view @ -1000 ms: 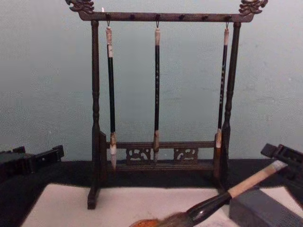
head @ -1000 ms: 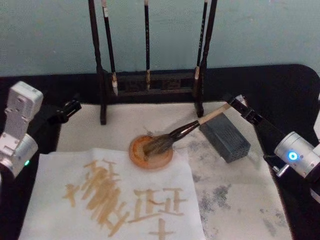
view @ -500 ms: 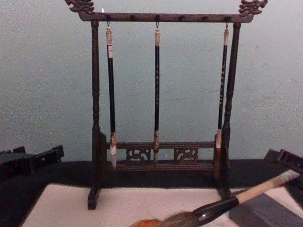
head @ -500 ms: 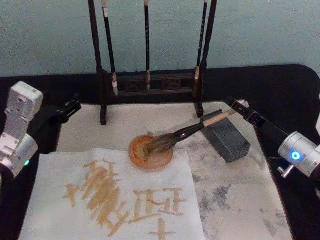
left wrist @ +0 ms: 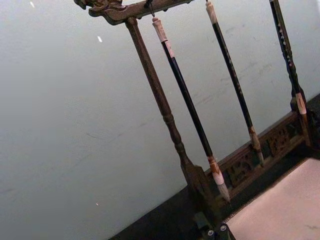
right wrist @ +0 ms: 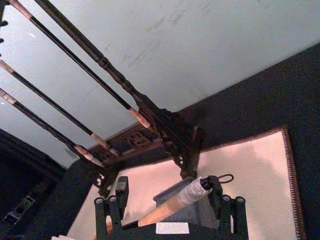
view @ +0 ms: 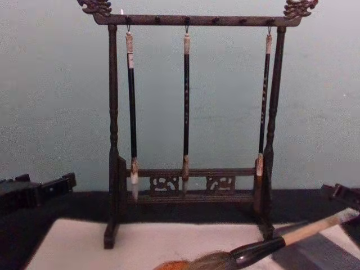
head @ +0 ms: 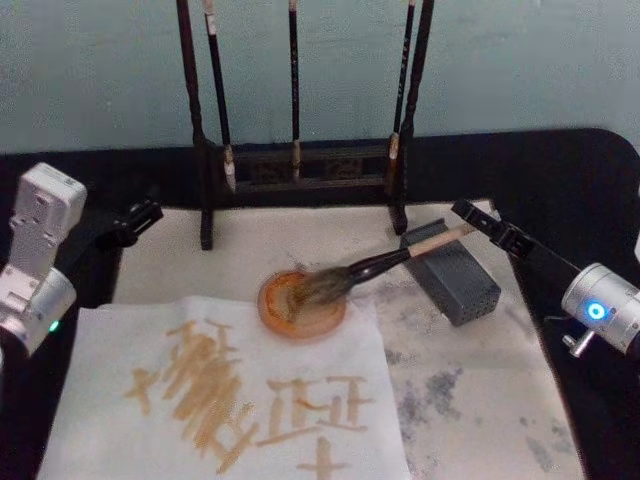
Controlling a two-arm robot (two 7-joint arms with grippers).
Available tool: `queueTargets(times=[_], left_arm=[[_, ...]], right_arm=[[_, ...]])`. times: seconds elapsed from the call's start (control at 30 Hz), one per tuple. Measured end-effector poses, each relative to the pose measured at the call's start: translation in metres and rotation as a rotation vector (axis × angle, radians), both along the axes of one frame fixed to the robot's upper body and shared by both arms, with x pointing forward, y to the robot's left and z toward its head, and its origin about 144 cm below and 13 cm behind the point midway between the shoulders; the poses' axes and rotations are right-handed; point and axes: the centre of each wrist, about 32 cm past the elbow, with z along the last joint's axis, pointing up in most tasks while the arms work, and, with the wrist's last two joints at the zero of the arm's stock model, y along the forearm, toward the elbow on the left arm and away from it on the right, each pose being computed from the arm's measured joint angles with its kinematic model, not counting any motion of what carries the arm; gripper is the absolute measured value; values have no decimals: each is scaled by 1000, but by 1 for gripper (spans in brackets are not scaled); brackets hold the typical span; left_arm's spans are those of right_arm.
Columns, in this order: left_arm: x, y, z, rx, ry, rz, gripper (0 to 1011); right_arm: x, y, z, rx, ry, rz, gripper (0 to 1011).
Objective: Pick up the brush from the inkstone, write on the paper, then place the brush back to its original position.
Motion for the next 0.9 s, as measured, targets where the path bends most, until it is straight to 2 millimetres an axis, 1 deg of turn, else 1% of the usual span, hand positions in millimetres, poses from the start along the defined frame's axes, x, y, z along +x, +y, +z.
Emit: queueTargets(times=[0.5, 0.9], left_arm=[[0, 0, 0, 0, 0, 0, 1000], [0, 0, 0, 0, 0, 0, 1002]], right_arm=[[-1, -4, 1, -53, 29, -25, 1006], [-1, -10, -3, -66, 41, -47, 1006]])
